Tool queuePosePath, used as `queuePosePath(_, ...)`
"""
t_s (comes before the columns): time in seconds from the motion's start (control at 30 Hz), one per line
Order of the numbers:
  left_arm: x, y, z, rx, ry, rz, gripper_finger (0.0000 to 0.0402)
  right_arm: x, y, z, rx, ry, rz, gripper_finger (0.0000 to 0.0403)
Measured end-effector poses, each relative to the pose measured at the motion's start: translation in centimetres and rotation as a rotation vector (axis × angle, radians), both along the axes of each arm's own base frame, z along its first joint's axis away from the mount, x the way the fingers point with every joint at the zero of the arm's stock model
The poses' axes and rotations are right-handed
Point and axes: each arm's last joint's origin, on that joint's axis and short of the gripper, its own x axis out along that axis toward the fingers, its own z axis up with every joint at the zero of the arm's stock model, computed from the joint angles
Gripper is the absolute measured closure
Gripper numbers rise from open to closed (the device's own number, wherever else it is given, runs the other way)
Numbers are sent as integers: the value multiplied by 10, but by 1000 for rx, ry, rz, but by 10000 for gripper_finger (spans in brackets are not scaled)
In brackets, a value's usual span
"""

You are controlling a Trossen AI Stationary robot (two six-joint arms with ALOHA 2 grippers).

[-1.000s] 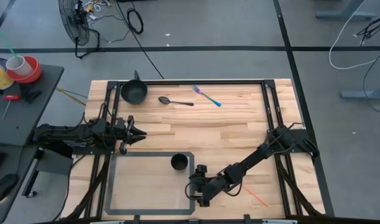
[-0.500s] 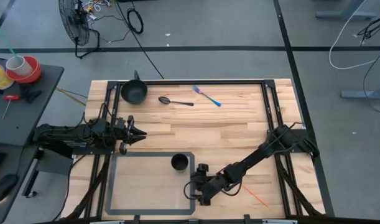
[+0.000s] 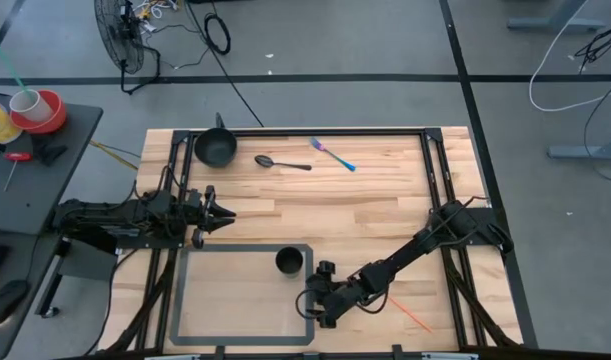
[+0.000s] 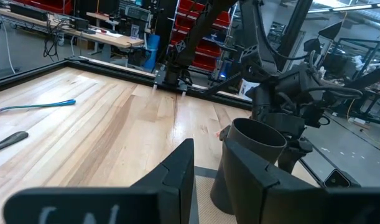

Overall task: Pick & Place Utensil
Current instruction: Put the black cup on the top right of the transparent mat

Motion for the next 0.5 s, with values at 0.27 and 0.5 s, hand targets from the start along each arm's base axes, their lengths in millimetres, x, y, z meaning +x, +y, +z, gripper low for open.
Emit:
queuePosePath(0.27, 0, 0, 0, 0, 0, 0, 312, -8, 2, 3, 9, 93, 30, 5)
queuePosePath(0.5, 0, 0, 0, 0, 0, 0, 312, -12, 1, 22, 12, 63, 31, 5)
